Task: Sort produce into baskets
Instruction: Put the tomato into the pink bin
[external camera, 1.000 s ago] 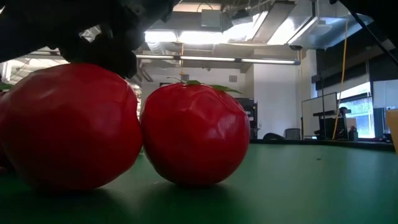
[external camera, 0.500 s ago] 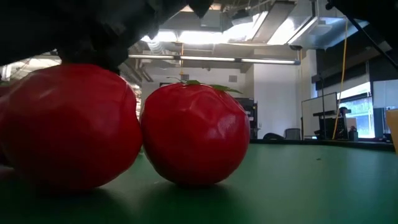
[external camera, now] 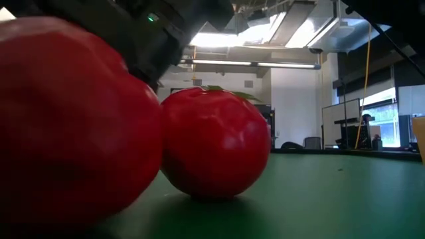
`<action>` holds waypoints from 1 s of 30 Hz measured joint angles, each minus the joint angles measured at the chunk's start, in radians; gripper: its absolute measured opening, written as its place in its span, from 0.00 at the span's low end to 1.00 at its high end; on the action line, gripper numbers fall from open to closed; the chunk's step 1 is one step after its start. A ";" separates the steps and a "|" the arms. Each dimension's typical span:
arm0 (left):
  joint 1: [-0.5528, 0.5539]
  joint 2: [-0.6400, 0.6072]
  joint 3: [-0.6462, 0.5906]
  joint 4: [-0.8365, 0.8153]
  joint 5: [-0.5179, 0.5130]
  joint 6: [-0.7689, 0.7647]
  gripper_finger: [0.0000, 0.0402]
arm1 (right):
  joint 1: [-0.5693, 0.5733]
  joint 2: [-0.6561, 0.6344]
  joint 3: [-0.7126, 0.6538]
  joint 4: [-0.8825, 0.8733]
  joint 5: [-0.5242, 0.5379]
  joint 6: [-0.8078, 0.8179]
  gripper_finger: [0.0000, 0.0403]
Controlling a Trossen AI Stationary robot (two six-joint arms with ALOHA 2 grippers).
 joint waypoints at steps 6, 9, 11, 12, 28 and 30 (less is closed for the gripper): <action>0.000 0.000 0.000 0.000 0.000 0.000 0.52 | -0.010 0.000 0.000 -0.085 0.070 -0.001 0.96; 0.000 0.000 0.000 0.000 0.000 -0.006 0.52 | -0.013 0.000 0.000 -0.078 0.104 -0.009 0.96; 0.000 0.000 0.000 0.000 0.000 -0.011 0.52 | -0.018 0.000 0.000 -0.047 0.121 -0.025 0.96; 0.000 0.000 0.000 0.000 0.000 -0.006 0.52 | -0.021 0.000 0.000 -0.031 0.124 -0.027 0.96; 0.000 0.000 0.000 0.000 -0.008 0.002 0.52 | -0.032 0.000 0.000 0.029 0.121 -0.026 0.66; 0.000 0.000 0.000 0.000 -0.008 -0.001 0.52 | -0.032 0.000 0.000 0.029 0.120 -0.023 0.66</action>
